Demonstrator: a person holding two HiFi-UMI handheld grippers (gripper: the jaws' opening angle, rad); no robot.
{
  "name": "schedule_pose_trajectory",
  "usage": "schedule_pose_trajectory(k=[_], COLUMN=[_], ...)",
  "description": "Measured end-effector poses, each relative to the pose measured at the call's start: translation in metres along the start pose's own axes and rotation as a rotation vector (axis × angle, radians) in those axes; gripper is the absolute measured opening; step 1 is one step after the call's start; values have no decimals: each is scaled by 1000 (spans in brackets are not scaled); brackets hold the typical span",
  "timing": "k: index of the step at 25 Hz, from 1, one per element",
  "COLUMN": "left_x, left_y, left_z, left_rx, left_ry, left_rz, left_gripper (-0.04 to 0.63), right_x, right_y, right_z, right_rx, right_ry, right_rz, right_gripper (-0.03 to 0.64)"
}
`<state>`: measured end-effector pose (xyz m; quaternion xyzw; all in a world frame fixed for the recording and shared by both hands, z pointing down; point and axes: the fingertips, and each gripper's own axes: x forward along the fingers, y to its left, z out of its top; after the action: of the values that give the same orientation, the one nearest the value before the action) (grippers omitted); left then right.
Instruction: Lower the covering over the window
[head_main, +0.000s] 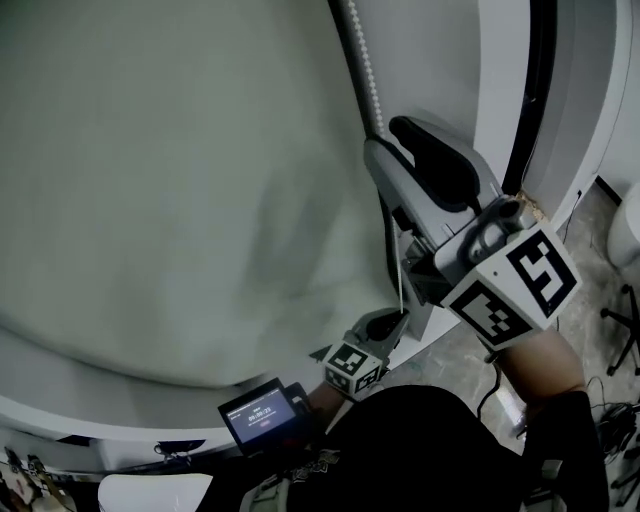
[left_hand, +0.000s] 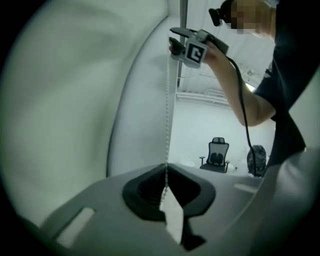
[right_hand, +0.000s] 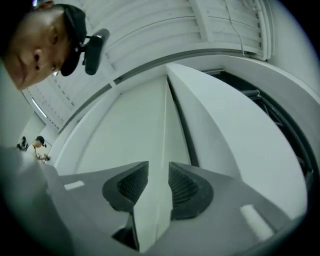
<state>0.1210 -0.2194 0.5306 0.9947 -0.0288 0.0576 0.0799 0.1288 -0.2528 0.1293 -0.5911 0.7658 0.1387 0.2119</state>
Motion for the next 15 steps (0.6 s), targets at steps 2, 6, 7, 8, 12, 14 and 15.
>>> schedule_pose_trajectory(k=[2,6,7,8,12,14,15], left_x=[-2,-6,-6,-6,-13,-17,-17], left_y=[-7,5,7,10,23,30,35], left_z=[-18,-26,-24,-21,-14,-12,-12], left_rx=[4,-9,-4,12,26,-60,-104], left_ry=[32,20,20,21,-5,-21,-26], left_rz=[-8,16,22,30,74,89,98], left_gripper=[11,12,12,12,15,17,18], right_x=[16,44,49,53,54,56,57], right_y=[3,11,15,19,18,16,16], right_z=[17,52,57,59,61,58,56], right_rx=[27,-23,-50,-74,-149,-142,-132], right_ry=[-23,-68,-71,-77,-97,-92,-90], right_rz=[20,87,120,149,136,135,143], right_gripper=[120,14,11,18,17,17,18])
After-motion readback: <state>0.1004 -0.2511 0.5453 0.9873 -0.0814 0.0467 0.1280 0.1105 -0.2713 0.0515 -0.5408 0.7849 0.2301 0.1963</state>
